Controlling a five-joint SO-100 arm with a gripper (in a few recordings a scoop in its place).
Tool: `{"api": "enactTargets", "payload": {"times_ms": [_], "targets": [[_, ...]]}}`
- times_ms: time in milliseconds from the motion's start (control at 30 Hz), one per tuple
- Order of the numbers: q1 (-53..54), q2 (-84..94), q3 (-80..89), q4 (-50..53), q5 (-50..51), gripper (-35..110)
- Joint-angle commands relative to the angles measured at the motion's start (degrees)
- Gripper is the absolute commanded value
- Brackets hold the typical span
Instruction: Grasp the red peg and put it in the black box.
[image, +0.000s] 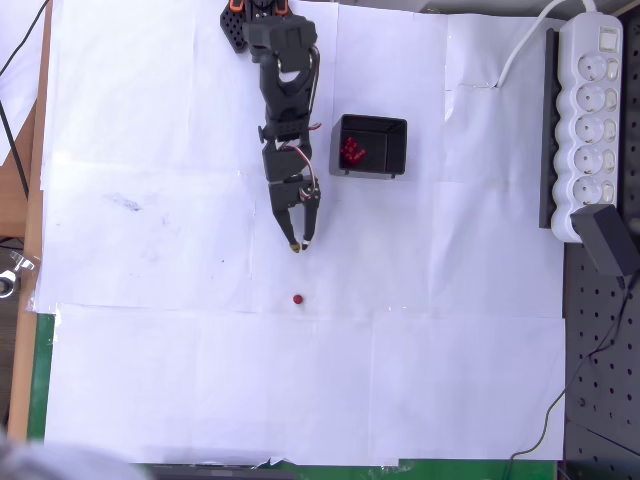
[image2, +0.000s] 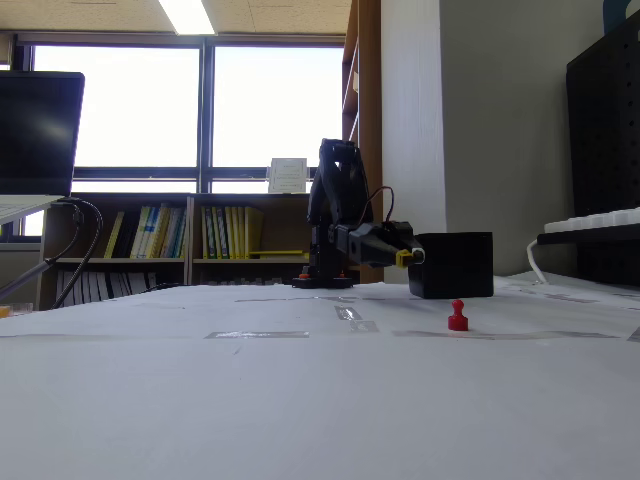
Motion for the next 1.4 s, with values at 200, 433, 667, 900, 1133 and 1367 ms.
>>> {"api": "enactTargets", "payload": {"times_ms": [200, 433, 667, 900, 1133, 1367], "targets": [[-0.4, 4.9, 7.3, -3.3, -0.9, 0], [-1.3, 8.7, 10.5, -2.9, -1.8, 0], [-2.6, 14.2, 17.5, -2.5, -1.9, 0], [-2.8, 16.8, 22.1, -1.2, -1.2, 14], [-1.6, 16.2, 25.3, 14.6, -6.5, 36], [0.9, 14.4, 26.7, 17.9, -4.9, 36]]}}
